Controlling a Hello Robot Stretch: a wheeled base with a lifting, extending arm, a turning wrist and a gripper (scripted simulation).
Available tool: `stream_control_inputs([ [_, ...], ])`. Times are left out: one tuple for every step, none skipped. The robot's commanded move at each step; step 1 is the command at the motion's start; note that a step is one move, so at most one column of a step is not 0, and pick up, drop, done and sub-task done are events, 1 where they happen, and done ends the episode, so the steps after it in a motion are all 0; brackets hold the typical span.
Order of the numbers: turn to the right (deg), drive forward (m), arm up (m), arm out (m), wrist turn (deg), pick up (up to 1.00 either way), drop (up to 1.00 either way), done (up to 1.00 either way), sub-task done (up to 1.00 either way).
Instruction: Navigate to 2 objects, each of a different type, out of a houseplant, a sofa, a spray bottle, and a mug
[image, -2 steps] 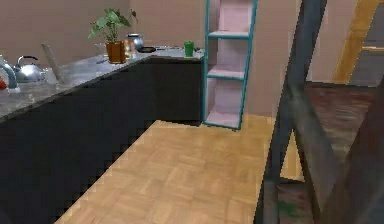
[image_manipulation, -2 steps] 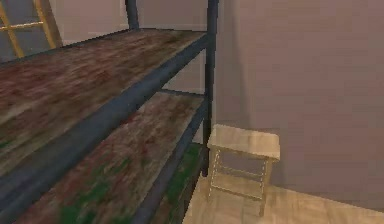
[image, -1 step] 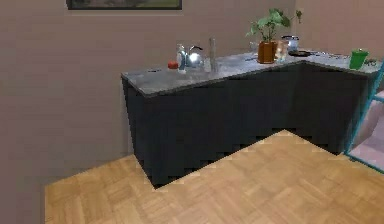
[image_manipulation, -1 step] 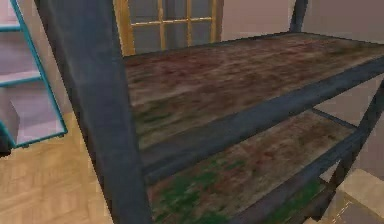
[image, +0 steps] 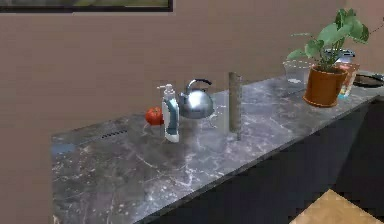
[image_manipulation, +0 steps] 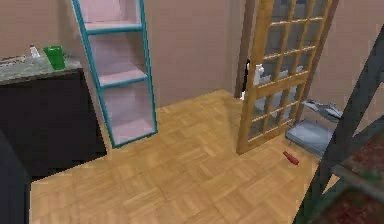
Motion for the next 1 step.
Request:
stream_control_inputs([
  [-42.0,0.00,0.00,0.00,0.0,0.00,0.00,0.00,0.00],
])
